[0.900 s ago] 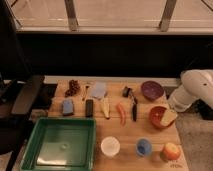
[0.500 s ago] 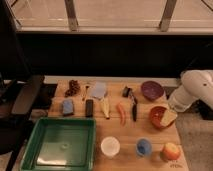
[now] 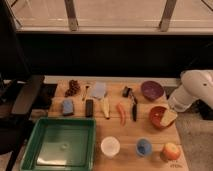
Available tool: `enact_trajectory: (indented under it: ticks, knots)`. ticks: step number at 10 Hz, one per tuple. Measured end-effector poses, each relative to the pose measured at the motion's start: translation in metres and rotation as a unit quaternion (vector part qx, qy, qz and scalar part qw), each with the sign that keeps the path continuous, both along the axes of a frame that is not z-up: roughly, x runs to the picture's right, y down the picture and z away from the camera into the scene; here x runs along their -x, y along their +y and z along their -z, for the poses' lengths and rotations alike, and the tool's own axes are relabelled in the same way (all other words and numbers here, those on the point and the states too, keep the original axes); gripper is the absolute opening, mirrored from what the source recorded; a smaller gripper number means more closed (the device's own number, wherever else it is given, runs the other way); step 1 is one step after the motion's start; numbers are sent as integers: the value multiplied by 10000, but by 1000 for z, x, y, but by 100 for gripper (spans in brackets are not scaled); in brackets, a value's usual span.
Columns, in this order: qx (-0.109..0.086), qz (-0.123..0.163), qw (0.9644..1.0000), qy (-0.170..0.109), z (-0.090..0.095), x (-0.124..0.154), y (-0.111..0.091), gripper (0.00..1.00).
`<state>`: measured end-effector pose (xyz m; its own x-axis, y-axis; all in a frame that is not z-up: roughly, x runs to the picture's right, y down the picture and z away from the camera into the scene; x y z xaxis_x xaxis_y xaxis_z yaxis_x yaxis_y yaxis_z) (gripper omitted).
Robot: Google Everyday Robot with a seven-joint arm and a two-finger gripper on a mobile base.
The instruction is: Stack cups into tray
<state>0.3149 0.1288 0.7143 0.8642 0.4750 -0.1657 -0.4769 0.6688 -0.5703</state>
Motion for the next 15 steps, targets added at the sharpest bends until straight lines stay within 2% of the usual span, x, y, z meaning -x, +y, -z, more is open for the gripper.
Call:
enact_trajectory:
  ticks: [12, 13, 15]
  knots:
    - [-2, 12, 10000, -11, 0, 0, 0, 77]
    - [-24, 98, 9999, -115, 1, 2, 3, 77]
    - [21, 353, 9986, -394, 4, 7, 22, 77]
